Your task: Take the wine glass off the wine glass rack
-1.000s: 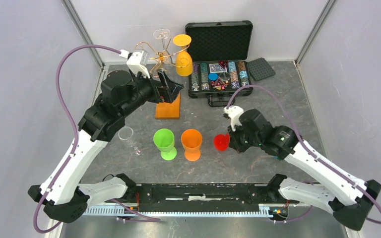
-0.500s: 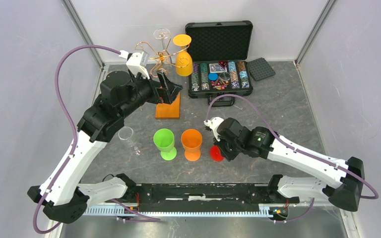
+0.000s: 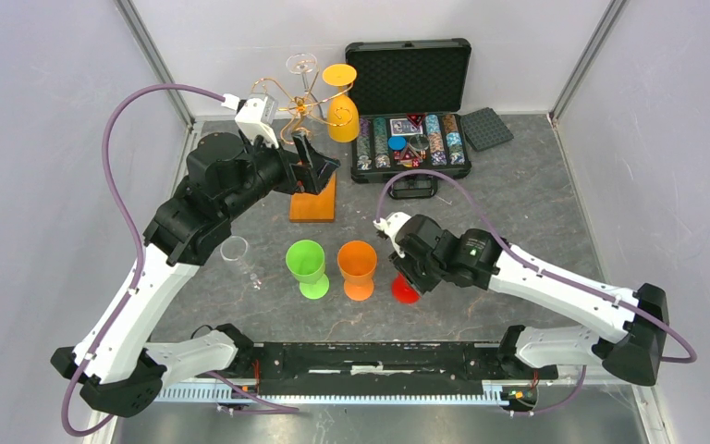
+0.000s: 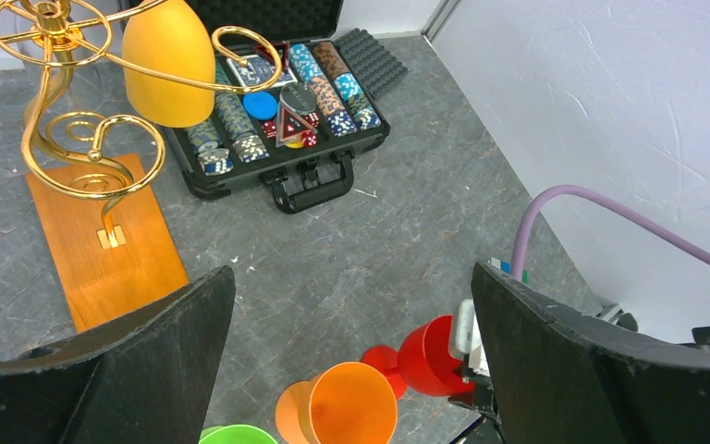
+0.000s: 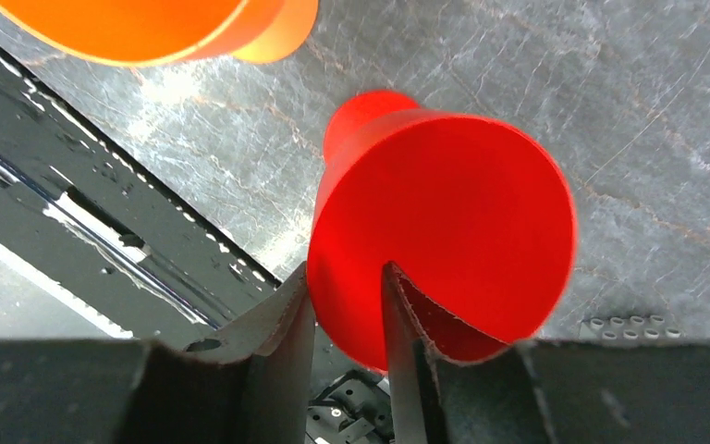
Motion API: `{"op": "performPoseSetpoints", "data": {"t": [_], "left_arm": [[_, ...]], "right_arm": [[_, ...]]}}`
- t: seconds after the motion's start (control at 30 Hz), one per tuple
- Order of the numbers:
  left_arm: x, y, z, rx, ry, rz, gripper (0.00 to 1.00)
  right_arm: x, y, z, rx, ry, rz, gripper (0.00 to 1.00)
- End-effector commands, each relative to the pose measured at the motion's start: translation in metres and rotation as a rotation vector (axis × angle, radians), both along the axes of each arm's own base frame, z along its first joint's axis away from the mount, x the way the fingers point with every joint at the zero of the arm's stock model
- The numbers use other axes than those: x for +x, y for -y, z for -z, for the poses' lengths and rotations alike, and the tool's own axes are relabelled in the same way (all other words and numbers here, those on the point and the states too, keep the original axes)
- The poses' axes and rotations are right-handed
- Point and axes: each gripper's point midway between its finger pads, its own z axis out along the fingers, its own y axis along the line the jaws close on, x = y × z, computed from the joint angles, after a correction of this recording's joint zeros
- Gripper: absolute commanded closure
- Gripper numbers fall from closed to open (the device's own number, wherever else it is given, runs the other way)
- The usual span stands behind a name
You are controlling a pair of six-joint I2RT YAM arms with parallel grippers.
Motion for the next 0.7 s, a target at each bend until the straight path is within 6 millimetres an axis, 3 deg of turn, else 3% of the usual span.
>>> {"op": "performPoseSetpoints", "data": {"t": [0.0,0.2,0.37,0.53,0.67], "left_arm": [[-0.001,-0.009,-0.023,0.007,0.085,-0.015,0.00],[0.004,0.005,-0.040,-0.089,0.088,0.002,0.00],[0.022,0.020,-0.065,-0.169,0.102,-0.007,0.00],[0.056,0.031,-0.081,-0.185,0.109,-0.069,0.00],[0.097,0.030,-0.081,-0.150,0.089,-0.183,0.09]], "right_arm": [[0.016,-0.018,-0.035,0.094,0.094,0.000,0.62],[0.021,-0.035,-0.070,0.242,0.166,-0.023,0.39],[0.031,-0.038,-0.112,0.383,0.280,0.014,0.32],[0.046,-0.028,-0.148,0.517,0.416,0.129,0.32],[0.052,-0.021,-0.156,0.564,0.464,0.186,0.32]]}}
